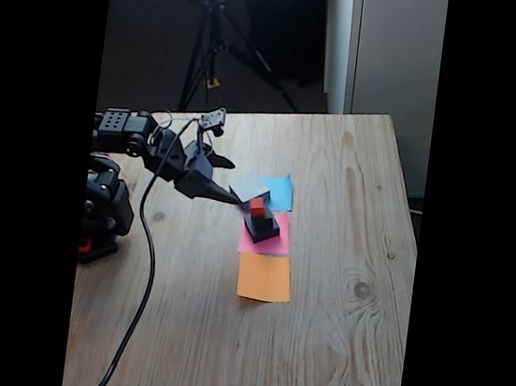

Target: Tower of hanoi

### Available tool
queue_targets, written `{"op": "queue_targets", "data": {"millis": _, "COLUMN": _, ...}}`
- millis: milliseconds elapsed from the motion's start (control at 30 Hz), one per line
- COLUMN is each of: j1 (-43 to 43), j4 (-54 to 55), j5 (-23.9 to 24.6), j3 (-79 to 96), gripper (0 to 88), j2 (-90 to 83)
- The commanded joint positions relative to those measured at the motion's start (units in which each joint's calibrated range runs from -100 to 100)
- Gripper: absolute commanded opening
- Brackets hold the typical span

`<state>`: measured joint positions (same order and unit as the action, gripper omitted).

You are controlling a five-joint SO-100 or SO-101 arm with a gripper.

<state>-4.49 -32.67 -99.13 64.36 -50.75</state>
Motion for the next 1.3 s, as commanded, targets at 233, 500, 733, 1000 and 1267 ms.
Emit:
{"op": "queue_targets", "data": {"millis": 233, "j1": -0.73, "j4": 16.36, "j5": 5.15, "j3": 4.64, "gripper": 38.3, "j2": 2.98}}
{"op": "queue_targets", "data": {"millis": 500, "j1": -1.82, "j4": 32.14, "j5": 4.32, "j3": 13.64, "gripper": 40.0, "j2": 5.63}}
{"op": "queue_targets", "data": {"millis": 733, "j1": -2.07, "j4": 39.42, "j5": 7.49, "j3": 15.73, "gripper": 39.5, "j2": 9.95}}
{"op": "queue_targets", "data": {"millis": 1000, "j1": -0.06, "j4": 53.18, "j5": 7.49, "j3": 20.73, "gripper": 38.9, "j2": 16.68}}
{"op": "queue_targets", "data": {"millis": 1267, "j1": 1.36, "j4": 62.57, "j5": 7.33, "j3": 20.55, "gripper": 38.1, "j2": 23.65}}
